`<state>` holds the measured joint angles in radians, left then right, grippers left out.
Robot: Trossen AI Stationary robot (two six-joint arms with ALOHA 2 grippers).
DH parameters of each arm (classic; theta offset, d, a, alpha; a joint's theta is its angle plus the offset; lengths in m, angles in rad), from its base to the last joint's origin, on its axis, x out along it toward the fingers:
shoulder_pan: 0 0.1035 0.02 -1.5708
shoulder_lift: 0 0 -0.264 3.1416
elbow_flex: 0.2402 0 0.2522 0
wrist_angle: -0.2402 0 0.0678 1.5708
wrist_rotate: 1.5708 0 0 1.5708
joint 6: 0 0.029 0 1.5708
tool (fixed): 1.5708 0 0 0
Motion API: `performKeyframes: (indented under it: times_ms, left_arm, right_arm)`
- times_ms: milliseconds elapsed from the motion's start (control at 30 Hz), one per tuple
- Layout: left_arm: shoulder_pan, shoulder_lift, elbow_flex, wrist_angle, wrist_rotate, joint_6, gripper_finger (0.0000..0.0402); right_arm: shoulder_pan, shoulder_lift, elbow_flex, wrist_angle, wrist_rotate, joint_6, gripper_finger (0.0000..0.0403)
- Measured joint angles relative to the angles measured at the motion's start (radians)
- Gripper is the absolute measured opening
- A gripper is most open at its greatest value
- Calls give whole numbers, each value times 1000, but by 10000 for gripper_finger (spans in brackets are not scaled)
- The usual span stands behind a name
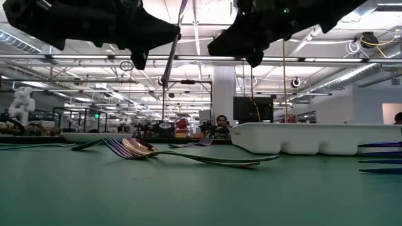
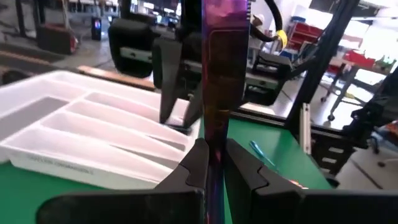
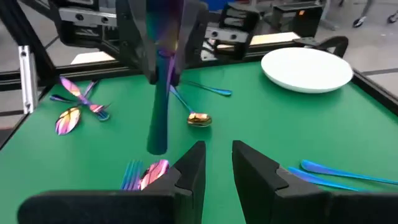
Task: Sort silverware
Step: Put the blue knife into the white cutlery tray
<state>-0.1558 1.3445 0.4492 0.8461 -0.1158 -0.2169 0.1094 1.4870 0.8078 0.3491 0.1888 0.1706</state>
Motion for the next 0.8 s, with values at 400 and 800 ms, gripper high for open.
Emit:
performKeyframes:
  times_ms: [400, 800]
  left_arm:
    - [16, 9, 0, 53, 122, 76, 27]
    - [17, 20, 0, 174, 87, 103, 27]
  right_arm:
    - [-4, 7, 0, 101, -109, -37, 85]
    - [-3, 54, 0, 165, -86, 14, 225]
